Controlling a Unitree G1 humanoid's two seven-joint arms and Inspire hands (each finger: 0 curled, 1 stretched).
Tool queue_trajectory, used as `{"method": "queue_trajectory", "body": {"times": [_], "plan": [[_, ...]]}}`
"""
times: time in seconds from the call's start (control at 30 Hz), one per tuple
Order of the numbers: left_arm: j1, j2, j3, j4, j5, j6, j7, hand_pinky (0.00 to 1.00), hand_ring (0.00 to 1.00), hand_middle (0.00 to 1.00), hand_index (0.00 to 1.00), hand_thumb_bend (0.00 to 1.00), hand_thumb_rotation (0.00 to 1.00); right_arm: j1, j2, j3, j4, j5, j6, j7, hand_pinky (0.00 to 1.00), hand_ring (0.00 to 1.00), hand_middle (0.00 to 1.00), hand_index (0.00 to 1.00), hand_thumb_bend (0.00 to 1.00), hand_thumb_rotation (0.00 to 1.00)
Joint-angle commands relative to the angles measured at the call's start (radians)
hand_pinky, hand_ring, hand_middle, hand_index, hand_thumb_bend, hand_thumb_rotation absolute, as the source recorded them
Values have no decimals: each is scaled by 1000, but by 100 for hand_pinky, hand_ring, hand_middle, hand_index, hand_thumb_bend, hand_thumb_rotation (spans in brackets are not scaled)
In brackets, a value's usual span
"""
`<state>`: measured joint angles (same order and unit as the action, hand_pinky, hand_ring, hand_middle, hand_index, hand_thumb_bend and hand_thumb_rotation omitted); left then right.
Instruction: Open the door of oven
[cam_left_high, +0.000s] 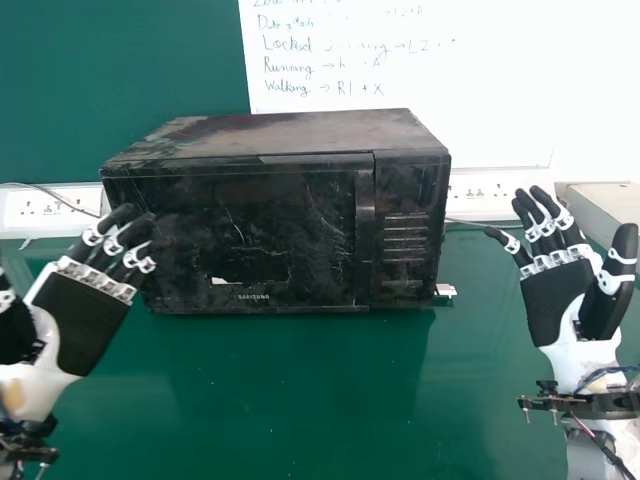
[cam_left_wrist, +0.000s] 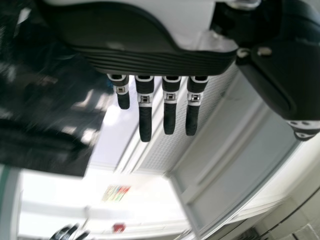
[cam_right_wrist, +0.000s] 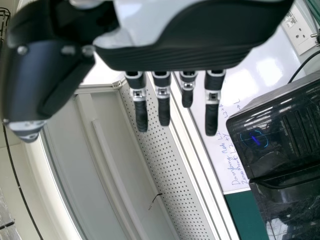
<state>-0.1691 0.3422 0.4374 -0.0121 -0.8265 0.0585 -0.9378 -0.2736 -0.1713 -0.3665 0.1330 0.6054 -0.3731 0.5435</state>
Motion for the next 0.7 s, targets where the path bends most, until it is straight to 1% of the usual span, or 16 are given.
{"method": "queue_trajectory", "body": {"times": [0.0,0.03,0.1,0.13,0.17,0.2,0.23,0.33,0.47,0.57,0.67], "plan": [[-1,21,-29,16,12,23,-26,67,85,87,84,100,65,-3,0,-3,-1,1,0,-2,66,79,88,84,100,81],[-5,21,-39,22,23,16,-36,67,85,87,84,100,64,-4,0,-4,1,3,1,0,65,79,88,84,100,81],[-15,25,-60,41,46,-2,-59,66,85,88,85,100,66,-5,-1,-5,4,5,3,0,66,79,88,84,100,80],[-23,27,-69,54,65,-23,-78,65,84,88,85,100,67,-5,0,-5,4,7,4,2,66,80,88,84,100,80],[-28,29,-76,62,77,-30,-84,66,85,89,86,100,70,-6,0,-6,6,9,5,4,66,80,88,84,100,80],[-34,29,-83,72,92,-46,-93,66,85,88,85,100,71,-6,-1,-5,6,7,3,4,65,79,88,84,100,79],[-40,29,-87,84,98,-50,-103,66,85,89,85,100,72,-6,-1,-4,5,7,3,3,65,79,88,85,100,80],[-51,22,-99,101,120,-67,-113,67,85,88,86,99,73,-4,0,-4,5,5,1,2,65,79,88,85,100,80],[-62,17,-122,110,131,-58,-113,67,86,89,88,100,74,-4,0,-6,10,5,-1,3,65,79,87,85,100,80],[-71,13,-144,113,142,-51,-106,66,86,91,90,100,74,-6,1,-7,14,12,0,9,65,79,88,85,100,80],[-74,3,-166,100,140,-20,-86,65,87,94,91,100,75,-7,1,-7,16,11,-1,10,65,78,87,85,100,80]]}}
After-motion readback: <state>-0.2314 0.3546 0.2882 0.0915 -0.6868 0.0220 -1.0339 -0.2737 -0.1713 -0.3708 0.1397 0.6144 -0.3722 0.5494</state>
